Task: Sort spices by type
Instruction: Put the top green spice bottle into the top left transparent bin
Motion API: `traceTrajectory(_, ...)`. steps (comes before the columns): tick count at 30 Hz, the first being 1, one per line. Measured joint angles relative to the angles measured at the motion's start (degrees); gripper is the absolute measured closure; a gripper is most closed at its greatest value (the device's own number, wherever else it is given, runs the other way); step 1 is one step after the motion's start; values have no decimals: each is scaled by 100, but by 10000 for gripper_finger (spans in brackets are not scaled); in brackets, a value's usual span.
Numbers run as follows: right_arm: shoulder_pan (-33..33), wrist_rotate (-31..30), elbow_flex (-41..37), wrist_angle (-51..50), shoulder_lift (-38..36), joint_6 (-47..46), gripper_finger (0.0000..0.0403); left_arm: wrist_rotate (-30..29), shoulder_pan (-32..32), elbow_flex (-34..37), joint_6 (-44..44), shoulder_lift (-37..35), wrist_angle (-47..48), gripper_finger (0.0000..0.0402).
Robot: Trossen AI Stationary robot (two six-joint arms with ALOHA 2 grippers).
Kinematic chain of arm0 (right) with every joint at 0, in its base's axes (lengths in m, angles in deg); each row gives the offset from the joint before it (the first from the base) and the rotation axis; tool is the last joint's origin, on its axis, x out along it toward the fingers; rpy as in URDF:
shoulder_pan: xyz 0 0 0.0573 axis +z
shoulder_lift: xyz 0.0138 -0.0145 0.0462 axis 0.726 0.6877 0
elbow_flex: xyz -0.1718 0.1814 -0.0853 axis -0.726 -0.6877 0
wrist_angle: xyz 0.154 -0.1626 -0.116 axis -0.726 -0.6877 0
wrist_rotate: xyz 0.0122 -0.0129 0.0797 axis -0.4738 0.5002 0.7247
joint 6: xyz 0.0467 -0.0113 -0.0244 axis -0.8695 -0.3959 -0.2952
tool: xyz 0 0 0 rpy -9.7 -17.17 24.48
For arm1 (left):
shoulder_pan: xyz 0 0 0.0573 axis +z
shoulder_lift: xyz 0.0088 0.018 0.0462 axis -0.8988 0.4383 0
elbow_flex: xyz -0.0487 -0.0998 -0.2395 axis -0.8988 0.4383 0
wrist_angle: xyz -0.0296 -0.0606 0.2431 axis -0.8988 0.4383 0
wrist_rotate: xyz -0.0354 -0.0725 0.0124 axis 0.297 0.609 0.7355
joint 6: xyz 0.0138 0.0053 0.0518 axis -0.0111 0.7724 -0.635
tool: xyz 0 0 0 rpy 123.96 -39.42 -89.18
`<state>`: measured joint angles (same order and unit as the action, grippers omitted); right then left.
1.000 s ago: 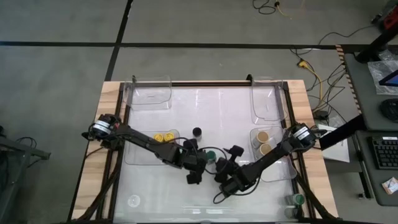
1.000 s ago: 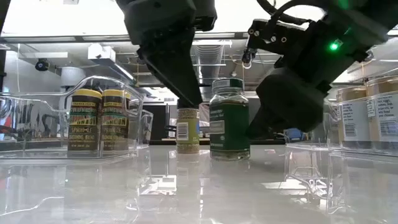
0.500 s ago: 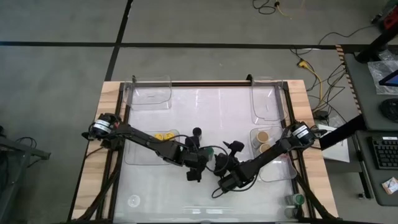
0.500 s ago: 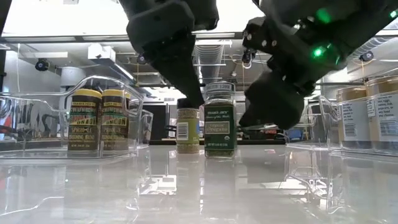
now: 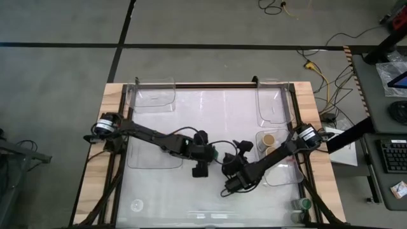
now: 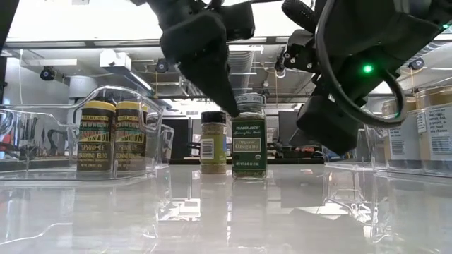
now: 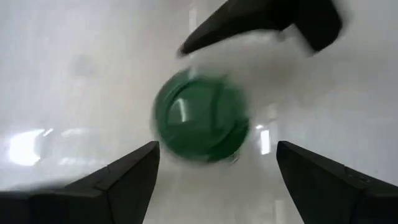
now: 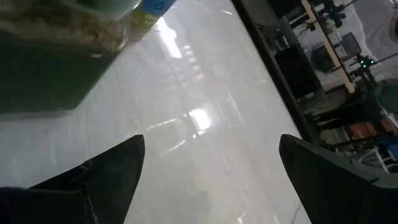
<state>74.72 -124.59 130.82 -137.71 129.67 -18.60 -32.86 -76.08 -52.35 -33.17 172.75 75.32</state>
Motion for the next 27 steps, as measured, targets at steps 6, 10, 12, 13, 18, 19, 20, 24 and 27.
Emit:
traceTrajectory(6,124,188,0,13,-4,-91,39,808,499,4,-617,3,-294,95)
traceTrajectory(10,254,301,0,15,-4,-183,39,1645,597,33,-1031,36,-627,95)
traceTrajectory(12,331,307,0,13,-4,-225,39,1836,586,35,-1138,80,-708,95)
traceTrajectory(13,366,316,0,11,-4,-243,39,1851,586,33,-1181,126,-738,95)
traceTrajectory(18,487,319,0,10,-4,-299,39,1758,593,28,-1210,427,-969,95)
traceTrajectory(19,503,319,0,-2,-4,-305,39,1755,593,28,-1211,475,-1073,95)
traceTrajectory(20,517,317,0,-3,-4,-308,39,1750,593,23,-1219,506,-1140,95)
traceTrajectory(24,540,310,0,-31,-4,-373,39,1748,518,-103,-1328,720,-1216,95)
traceTrajectory(27,516,152,0,-33,-4,-407,39,1744,443,-227,-1361,854,-1178,95)
